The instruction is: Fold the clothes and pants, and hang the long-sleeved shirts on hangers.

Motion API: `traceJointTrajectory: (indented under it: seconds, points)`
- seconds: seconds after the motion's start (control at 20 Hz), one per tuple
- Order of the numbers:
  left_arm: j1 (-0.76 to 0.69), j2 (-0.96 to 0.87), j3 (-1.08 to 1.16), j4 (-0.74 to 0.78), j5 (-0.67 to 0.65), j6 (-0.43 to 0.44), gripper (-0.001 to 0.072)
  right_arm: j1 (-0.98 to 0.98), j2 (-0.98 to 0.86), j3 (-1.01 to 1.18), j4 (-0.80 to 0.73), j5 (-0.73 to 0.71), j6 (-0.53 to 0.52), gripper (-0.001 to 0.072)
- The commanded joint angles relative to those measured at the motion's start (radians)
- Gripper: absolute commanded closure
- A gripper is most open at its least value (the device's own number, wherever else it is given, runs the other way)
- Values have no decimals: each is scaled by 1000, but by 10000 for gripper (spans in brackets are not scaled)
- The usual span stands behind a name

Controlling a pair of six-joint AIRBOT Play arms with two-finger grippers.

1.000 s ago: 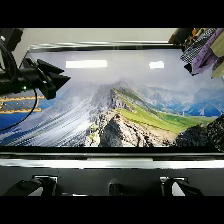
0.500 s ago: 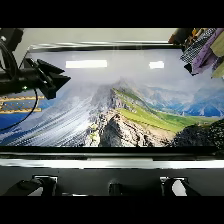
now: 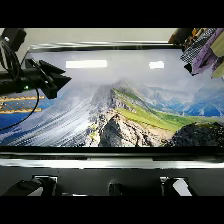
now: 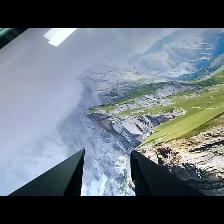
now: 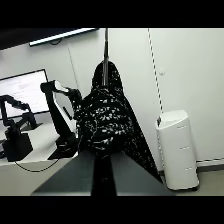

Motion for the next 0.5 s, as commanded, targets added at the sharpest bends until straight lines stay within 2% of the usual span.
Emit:
traceJointTrajectory:
  seconds: [0.0, 0.25, 0.3, 0.4, 0.45]
  points:
    - [0, 0, 0, 14, 0, 0, 371, -71, -29, 0, 105, -42, 18, 687]
    - [0, 0, 0, 18, 0, 0, 370, -70, -32, 0, 162, -62, 18, 682]
    - [0, 0, 0, 18, 0, 0, 371, -70, -30, 0, 177, -61, 18, 627]
    - [0, 0, 0, 17, 0, 0, 370, -70, -24, 0, 218, -53, 17, 345]
    - [0, 0, 0, 17, 0, 0, 370, -68, -17, 0, 241, -37, 12, 267]
